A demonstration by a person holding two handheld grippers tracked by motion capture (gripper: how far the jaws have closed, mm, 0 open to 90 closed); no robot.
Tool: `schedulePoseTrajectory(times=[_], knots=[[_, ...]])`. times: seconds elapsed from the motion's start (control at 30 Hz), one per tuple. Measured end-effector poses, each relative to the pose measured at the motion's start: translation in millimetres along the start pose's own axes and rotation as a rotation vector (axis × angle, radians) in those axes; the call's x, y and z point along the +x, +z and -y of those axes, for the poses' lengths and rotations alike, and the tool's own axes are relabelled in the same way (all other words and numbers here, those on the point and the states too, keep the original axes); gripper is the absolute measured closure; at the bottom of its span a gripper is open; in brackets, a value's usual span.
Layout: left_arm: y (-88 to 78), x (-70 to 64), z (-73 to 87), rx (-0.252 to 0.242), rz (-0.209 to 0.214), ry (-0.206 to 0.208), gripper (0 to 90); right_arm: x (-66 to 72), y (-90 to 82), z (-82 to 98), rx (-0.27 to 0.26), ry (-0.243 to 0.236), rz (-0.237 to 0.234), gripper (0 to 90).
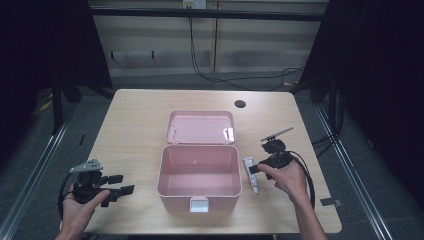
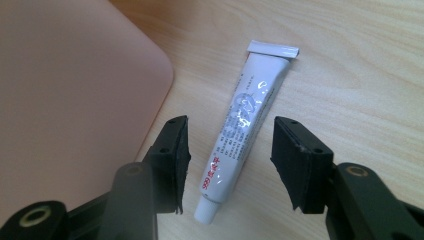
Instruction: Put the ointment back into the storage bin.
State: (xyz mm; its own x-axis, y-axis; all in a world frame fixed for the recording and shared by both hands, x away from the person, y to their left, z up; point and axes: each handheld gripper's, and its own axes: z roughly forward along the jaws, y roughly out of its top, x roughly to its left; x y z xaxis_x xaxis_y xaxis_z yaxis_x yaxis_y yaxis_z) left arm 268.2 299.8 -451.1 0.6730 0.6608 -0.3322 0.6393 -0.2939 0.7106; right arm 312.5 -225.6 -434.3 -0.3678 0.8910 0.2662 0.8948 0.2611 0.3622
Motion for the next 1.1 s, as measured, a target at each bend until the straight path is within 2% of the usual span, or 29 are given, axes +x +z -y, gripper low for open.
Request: schedulePoseTrajectory(times=[0.07,0.17,0.23,0.47,0.9,1.1], knots=[[-0.3,-0.3,0.1,-0.001,0.003,0.001,30.1,-0.8,2.9,-0.5,0.005,0.008,-0.015,51.1],[0.9,-1.1,-0.2,0.006,0.006,0.003,30.1,0.3,6.9,-1.0,0.034,0.019,0.017,52.2],[0.7,-1.8,-0.1,0.005,0.011,0.003,30.1,0.6,10.0,-1.6,0.050,0.025,0.019,52.6],[0.5,-2.7,-0.4,0.010,0.012,0.013,30.3,7.1,19.9,-8.1,0.118,0.018,0.072,57.2],[0.7,-1.8,-0.1,0.012,0.010,0.009,29.6,9.3,36.1,-8.8,0.184,0.021,0.085,60.2],[1.2,-2.0,-0.2,0.013,0.013,0.009,29.5,9.3,43.2,-8.3,0.203,0.019,0.122,65.1]])
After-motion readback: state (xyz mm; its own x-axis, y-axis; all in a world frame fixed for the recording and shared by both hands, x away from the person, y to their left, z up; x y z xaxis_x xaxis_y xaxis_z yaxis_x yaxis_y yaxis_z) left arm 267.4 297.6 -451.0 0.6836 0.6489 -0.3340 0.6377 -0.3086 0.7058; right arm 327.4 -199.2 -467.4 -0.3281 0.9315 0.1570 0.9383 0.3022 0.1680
